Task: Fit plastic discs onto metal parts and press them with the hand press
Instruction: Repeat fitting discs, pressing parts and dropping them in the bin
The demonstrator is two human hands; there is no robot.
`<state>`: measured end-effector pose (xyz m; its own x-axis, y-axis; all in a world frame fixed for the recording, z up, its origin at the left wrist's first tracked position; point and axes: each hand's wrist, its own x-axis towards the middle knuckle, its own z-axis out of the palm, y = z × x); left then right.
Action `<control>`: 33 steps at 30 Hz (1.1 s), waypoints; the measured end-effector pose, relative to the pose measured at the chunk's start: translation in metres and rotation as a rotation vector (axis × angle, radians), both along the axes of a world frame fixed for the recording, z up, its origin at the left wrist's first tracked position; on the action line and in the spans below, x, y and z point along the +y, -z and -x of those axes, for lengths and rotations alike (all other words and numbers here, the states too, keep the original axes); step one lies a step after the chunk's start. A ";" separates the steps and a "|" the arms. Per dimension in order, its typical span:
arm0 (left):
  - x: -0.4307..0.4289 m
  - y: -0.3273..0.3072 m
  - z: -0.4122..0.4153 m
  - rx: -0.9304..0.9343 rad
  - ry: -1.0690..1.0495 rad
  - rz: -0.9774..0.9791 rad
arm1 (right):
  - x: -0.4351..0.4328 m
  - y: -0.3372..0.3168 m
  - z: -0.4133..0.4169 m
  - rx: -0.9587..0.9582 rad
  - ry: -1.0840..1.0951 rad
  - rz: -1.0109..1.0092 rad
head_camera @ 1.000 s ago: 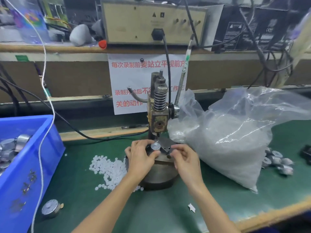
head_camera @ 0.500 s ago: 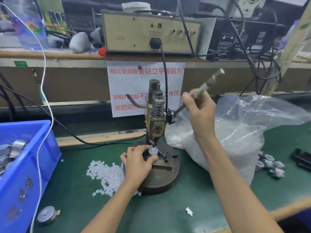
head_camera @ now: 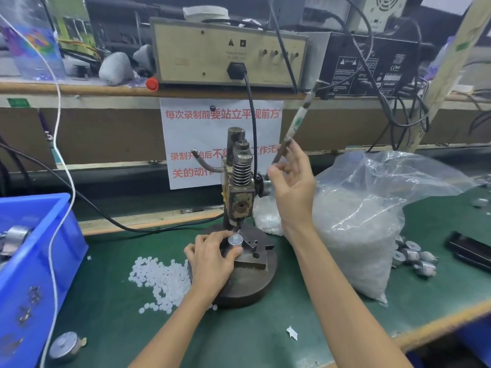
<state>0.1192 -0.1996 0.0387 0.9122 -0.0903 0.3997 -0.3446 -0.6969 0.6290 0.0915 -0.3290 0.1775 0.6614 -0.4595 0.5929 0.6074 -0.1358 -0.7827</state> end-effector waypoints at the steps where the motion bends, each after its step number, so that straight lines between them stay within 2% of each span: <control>1: 0.000 0.000 0.001 0.001 0.000 -0.015 | 0.001 0.002 0.001 0.024 0.001 0.017; 8: -0.001 -0.008 0.009 -0.019 0.012 -0.081 | -0.009 0.061 0.043 0.240 0.016 0.070; 12: -0.004 -0.008 0.045 -0.079 0.115 0.056 | -0.019 0.099 0.073 0.564 -0.058 0.099; 15: -0.015 -0.005 0.080 -0.084 0.258 0.114 | -0.025 0.116 0.096 0.740 -0.218 0.067; 18: -0.029 -0.005 0.106 -0.068 0.356 0.131 | -0.032 0.124 0.123 0.742 -0.320 -0.038; 24: -0.073 -0.001 0.150 0.005 0.569 0.121 | -0.073 0.135 0.183 0.773 -0.204 -0.138; 30: -0.135 0.023 0.204 0.060 0.772 -0.031 | -0.134 0.161 0.260 0.855 -0.084 -0.226; 33: -0.159 0.041 0.227 0.169 0.929 -0.141 | -0.158 0.191 0.294 0.963 0.004 -0.227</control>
<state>-0.1078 -0.3583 -0.0025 0.4962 -0.8449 0.1996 -0.7108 -0.2634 0.6522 -0.2023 -0.4872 -0.0133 0.8129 -0.4992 -0.3001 -0.3029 0.0776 -0.9498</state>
